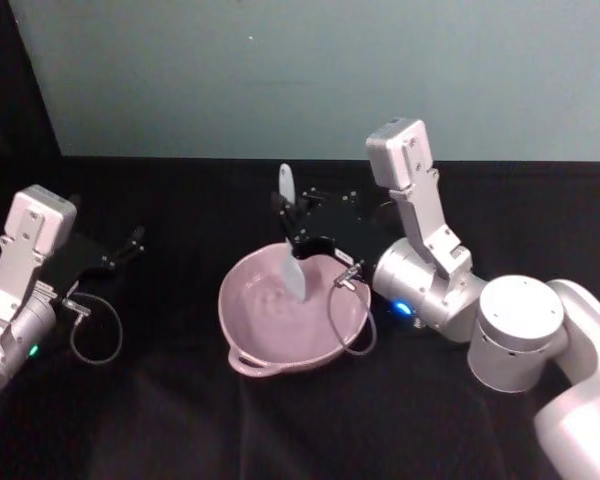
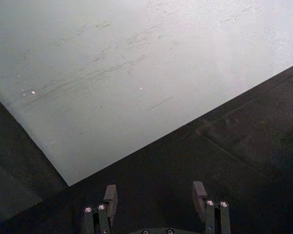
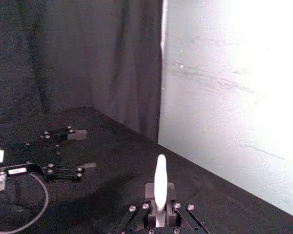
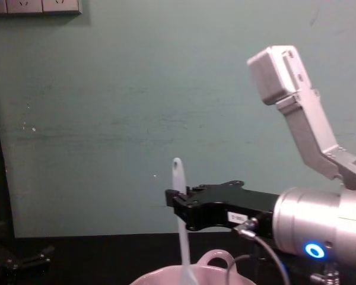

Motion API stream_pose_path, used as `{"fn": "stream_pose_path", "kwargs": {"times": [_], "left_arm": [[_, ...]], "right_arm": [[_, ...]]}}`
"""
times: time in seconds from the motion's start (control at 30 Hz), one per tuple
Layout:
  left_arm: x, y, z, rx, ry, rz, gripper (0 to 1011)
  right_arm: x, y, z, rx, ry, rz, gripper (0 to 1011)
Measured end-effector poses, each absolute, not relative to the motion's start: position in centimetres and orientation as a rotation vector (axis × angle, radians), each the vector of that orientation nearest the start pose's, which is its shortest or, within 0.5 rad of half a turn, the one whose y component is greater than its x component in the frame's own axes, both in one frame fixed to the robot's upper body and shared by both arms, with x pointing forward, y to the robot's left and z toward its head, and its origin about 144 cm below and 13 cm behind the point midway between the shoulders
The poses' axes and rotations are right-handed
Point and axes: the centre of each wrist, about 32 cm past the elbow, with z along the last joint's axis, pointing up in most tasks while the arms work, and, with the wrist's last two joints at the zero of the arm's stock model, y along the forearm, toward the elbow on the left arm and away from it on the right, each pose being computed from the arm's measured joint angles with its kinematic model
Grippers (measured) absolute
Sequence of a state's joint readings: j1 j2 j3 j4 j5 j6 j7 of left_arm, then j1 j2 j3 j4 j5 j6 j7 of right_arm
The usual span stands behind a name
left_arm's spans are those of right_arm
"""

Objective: Use the one hand to pick up the spoon and stir the clear water in the bowl.

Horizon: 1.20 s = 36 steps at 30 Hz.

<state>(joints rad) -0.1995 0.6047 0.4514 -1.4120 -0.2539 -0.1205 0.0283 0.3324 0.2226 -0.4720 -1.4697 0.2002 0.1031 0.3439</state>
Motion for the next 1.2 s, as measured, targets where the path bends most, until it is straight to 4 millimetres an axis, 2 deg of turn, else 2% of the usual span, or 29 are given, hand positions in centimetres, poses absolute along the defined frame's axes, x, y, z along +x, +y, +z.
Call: {"fn": "stream_pose_path", "kwargs": {"times": [0.37, 0.67, 0.9, 1.03, 1.2], "left_arm": [[48.9, 31.0, 114.0, 0.304, -0.285, 1.248, 1011], [48.9, 31.0, 114.0, 0.304, -0.285, 1.248, 1012], [48.9, 31.0, 114.0, 0.304, -0.285, 1.248, 1011], [48.9, 31.0, 114.0, 0.304, -0.285, 1.248, 1011], [48.9, 31.0, 114.0, 0.304, -0.285, 1.248, 1011]], "right_arm": [[50.3, -16.9, 120.2, -0.121, -0.106, -0.814, 114], [49.0, -15.5, 120.3, -0.113, -0.098, -0.741, 114], [49.9, -14.0, 119.9, -0.099, -0.098, -0.701, 116], [51.0, -13.3, 119.8, -0.093, -0.101, -0.694, 116], [52.1, -13.1, 119.7, -0.101, -0.109, -0.703, 114]]}}
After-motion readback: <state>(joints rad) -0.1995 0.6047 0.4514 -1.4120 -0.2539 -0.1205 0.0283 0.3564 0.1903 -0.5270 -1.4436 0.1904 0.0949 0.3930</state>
